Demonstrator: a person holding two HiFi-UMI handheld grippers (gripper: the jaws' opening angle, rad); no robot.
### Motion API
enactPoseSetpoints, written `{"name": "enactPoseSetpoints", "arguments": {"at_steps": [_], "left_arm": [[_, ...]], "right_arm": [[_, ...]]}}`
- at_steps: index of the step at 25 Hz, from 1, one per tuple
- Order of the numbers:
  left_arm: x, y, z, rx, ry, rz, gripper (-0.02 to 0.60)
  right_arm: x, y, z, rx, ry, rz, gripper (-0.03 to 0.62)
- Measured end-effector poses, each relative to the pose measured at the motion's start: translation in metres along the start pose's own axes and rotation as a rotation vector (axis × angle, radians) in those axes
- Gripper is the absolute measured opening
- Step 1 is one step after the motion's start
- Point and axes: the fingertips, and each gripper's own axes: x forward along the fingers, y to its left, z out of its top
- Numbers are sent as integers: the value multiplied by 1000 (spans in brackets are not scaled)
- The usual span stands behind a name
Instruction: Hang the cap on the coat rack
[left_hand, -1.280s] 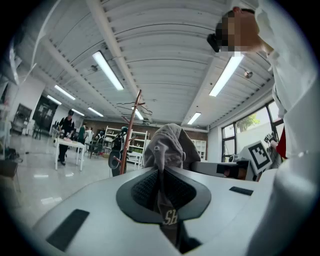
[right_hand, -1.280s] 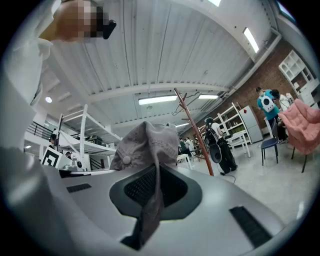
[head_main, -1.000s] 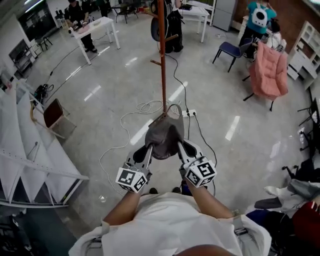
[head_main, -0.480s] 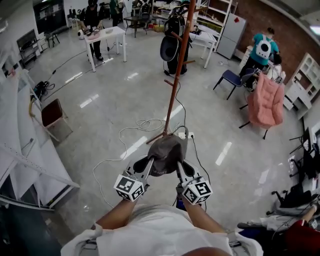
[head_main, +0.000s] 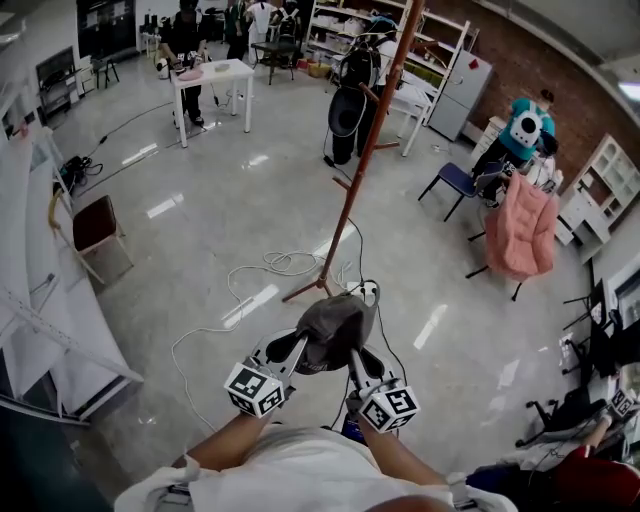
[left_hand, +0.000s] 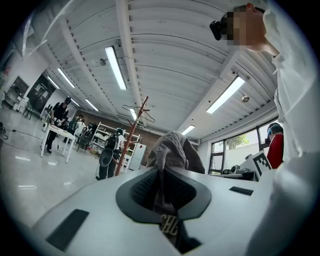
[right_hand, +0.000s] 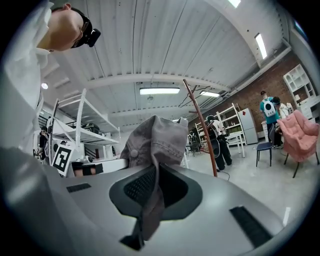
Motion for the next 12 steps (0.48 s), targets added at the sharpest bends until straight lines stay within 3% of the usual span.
{"name": "enactPoseSetpoints", "arguments": {"at_steps": [7, 12], "left_arm": [[-4, 5, 0, 60, 5, -35, 32], [6, -13, -1, 58, 8, -86, 32]], "right_arm": [[4, 6, -4, -20, -2, -31, 29], [-15, -3, -2, -13, 1, -61, 31]]}}
